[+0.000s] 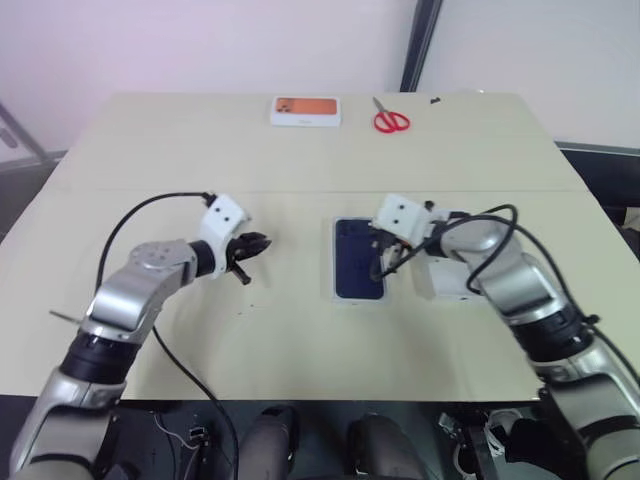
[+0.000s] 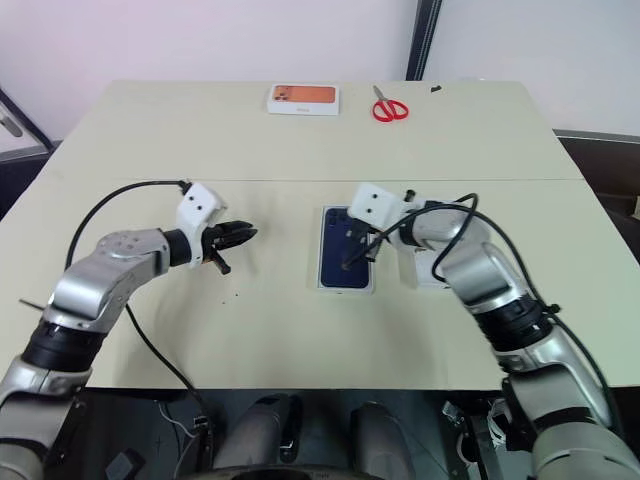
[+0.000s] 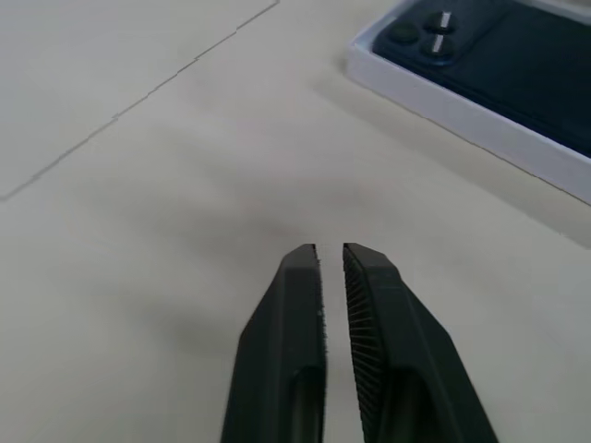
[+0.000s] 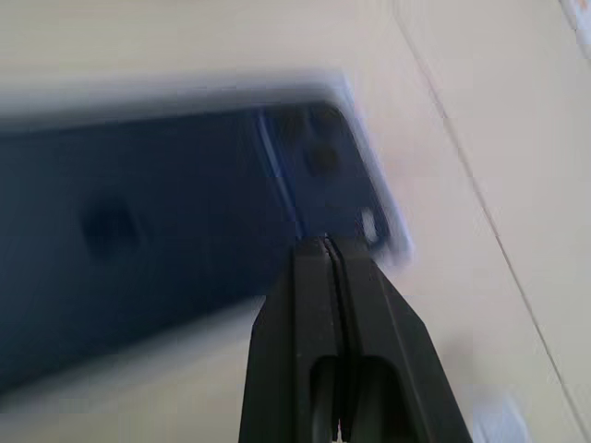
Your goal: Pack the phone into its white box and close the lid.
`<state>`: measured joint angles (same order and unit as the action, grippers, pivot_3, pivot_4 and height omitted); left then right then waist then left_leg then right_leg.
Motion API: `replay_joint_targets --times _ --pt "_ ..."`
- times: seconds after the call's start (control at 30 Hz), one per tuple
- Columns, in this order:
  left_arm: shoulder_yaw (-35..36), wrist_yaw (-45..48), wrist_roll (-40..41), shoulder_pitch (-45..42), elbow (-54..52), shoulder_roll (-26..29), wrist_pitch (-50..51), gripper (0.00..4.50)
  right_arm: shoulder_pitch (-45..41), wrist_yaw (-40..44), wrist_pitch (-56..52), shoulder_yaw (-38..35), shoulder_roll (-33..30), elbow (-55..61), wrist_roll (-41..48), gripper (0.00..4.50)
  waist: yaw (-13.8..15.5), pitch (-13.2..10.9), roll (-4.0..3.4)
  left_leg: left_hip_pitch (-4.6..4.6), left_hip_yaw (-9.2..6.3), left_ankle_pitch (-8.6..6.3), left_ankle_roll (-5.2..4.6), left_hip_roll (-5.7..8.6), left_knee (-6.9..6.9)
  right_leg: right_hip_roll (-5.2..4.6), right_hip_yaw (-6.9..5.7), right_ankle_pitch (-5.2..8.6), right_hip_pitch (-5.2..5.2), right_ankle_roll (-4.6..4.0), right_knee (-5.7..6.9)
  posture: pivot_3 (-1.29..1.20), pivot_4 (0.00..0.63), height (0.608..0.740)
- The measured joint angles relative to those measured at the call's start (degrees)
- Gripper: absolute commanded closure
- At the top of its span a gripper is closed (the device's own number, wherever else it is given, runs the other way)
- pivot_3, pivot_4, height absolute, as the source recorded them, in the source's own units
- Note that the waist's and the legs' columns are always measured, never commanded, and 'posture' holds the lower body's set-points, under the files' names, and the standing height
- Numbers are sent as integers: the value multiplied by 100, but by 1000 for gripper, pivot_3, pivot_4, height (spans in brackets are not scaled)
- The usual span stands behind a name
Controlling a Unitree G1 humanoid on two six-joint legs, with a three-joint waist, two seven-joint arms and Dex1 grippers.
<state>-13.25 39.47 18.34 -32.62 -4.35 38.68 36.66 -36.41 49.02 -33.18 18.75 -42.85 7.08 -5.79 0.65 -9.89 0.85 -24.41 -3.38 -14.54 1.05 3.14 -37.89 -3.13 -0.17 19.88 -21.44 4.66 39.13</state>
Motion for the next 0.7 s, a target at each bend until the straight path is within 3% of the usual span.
replay_joint_targets --times 0.3,0.7 --pt "-1320 795 -786 -821 572 -706 138 3780 254 165 242 255 -144 83 -434 4500 -144 -1 -1 0 1 1 -1 -1 -1 4 1 1 -4 1 8 0 150 740" --pt "-1377 809 -1153 -761 481 -1248 464 3780 780 559 205 345 -157 684 -517 4500 -111 0 -2 0 -1 0 -3 -1 -11 2 1 1 3 2 9 0 150 740"
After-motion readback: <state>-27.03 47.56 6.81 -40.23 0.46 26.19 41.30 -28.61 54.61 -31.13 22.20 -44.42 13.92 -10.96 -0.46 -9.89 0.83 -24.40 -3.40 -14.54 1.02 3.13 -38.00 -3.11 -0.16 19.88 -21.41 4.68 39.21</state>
